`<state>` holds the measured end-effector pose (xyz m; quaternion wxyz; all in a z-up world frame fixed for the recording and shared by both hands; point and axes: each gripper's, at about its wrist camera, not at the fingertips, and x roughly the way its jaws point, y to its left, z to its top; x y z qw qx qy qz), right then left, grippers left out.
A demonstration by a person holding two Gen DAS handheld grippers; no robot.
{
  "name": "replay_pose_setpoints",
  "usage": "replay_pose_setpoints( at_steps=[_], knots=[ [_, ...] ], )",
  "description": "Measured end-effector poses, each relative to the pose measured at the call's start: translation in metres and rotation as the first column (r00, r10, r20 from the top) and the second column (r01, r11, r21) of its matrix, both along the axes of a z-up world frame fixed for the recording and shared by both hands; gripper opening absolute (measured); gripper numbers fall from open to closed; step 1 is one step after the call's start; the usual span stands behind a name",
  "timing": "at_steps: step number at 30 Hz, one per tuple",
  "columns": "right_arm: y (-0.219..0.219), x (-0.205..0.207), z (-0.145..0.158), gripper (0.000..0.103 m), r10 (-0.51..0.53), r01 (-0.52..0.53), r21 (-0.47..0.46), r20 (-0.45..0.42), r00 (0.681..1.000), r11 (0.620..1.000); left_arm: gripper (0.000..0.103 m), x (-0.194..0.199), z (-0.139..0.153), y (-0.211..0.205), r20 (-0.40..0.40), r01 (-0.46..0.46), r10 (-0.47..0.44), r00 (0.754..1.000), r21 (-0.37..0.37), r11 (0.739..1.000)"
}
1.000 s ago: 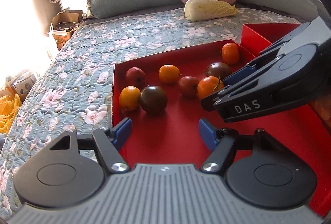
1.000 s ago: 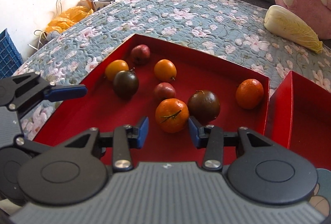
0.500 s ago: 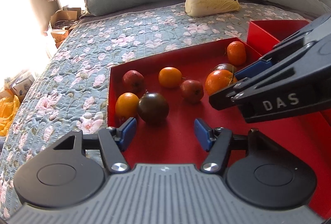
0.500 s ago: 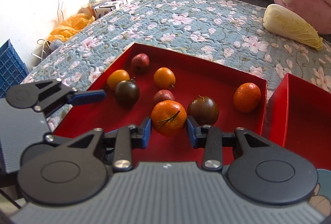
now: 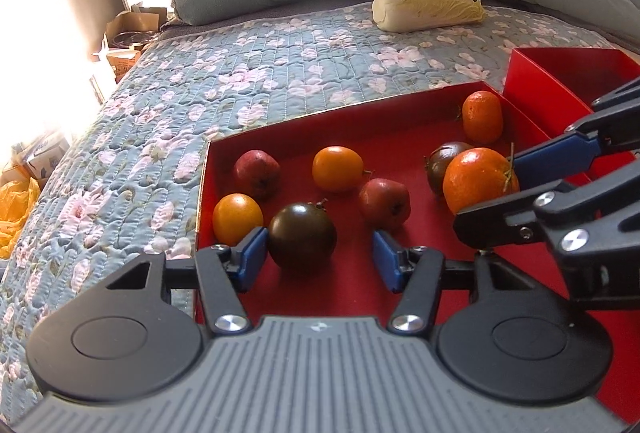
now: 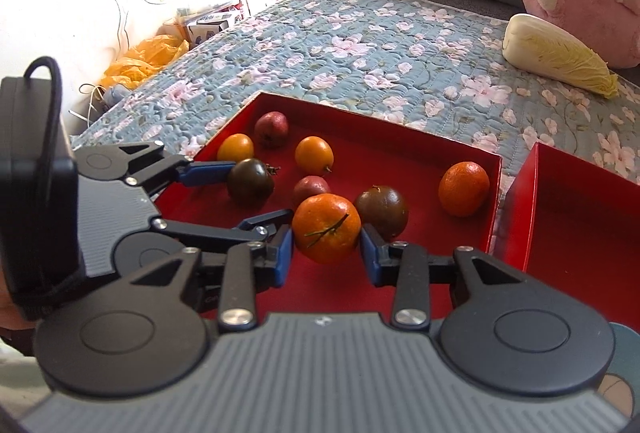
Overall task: Organize fruits
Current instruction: 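Grasp the leafy tangerine with the right tool while the left tool grasps a dark brown tomato, then lift both fruits and carry them over the blue tiger plate in the second tray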
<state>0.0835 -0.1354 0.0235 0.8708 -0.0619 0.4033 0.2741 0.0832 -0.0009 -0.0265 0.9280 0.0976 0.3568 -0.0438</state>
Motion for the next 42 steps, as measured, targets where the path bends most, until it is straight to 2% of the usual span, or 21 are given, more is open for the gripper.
replay_pose_setpoints(
  at_steps=[1, 3, 12, 20, 36, 42],
  knots=[
    [-0.001, 0.0, 0.0, 0.04, 0.001, -0.001, -0.001, 0.0, 1.0, 1.0, 0.049, 0.001, -0.001, 0.0, 0.01, -0.007, 0.007, 1.0, 0.008, 1.0],
    [-0.002, -0.002, -0.001, 0.04, 0.004, -0.004, -0.008, 0.001, 1.0, 1.0, 0.043, 0.004, -0.001, 0.002, 0.018, -0.016, 0.016, 1.0, 0.005, 1.0],
    [-0.011, -0.01, 0.002, 0.04, -0.002, 0.002, -0.008, -0.001, 1.0, 1.0, 0.043, -0.008, 0.002, 0.001, 0.017, -0.034, 0.034, 0.999, -0.031, 0.999],
    [-0.016, -0.036, 0.012, 0.04, 0.024, -0.025, -0.028, -0.017, 1.0, 0.999, 0.043, -0.052, 0.01, -0.009, 0.018, -0.014, 0.016, 1.0, -0.066, 0.998],
    [-0.019, -0.11, 0.045, 0.04, 0.063, -0.061, -0.079, 0.032, 0.997, 0.995, 0.043, -0.117, 0.023, -0.031, 0.033, 0.007, -0.005, 0.999, -0.032, 0.999],
    [-0.024, -0.109, 0.041, 0.04, 0.037, -0.035, -0.089, 0.029, 0.999, 0.995, 0.043, -0.125, 0.025, -0.032, 0.033, 0.001, 0.0, 0.999, -0.03, 1.0]
  ],
)
